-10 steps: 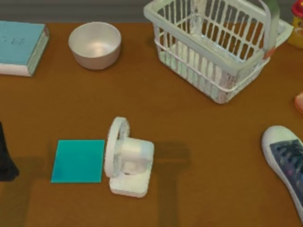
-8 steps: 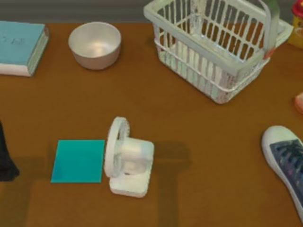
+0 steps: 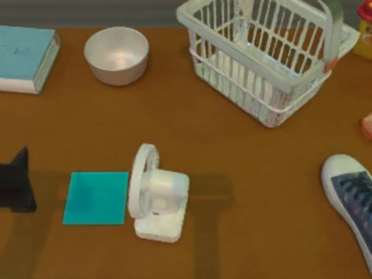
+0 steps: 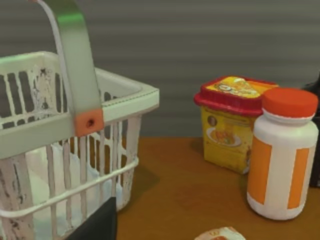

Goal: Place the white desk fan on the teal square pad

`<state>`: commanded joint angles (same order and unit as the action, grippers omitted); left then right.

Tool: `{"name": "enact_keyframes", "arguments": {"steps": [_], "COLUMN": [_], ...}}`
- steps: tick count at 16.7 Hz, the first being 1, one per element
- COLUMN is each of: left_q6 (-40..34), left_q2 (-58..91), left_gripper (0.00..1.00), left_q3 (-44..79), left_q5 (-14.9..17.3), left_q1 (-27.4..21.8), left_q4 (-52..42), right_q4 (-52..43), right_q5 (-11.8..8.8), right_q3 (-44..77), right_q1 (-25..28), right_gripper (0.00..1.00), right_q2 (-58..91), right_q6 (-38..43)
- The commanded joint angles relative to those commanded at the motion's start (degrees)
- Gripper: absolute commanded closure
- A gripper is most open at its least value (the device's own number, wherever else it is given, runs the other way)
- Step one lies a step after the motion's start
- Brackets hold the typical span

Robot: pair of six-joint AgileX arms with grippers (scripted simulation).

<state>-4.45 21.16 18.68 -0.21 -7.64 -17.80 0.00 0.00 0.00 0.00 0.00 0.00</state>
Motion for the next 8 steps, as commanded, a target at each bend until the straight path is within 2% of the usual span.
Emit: {"name": "enact_keyframes", "arguments": {"steps": [8], "left_q6": [-10.8], "left_q2": [43.2], "left_gripper": [0.00], "left_q3": [39.1], "left_q5": [0.1], "left_q1": [-14.2], "left_q4": [-30.7], "right_q4": [0.0], "right_q5": [0.0], "right_q3": [0.0], "right_q1": [0.0], "right_gripper": [0.00], "right_q2": [0.0], "right_q6": [0.0]}}
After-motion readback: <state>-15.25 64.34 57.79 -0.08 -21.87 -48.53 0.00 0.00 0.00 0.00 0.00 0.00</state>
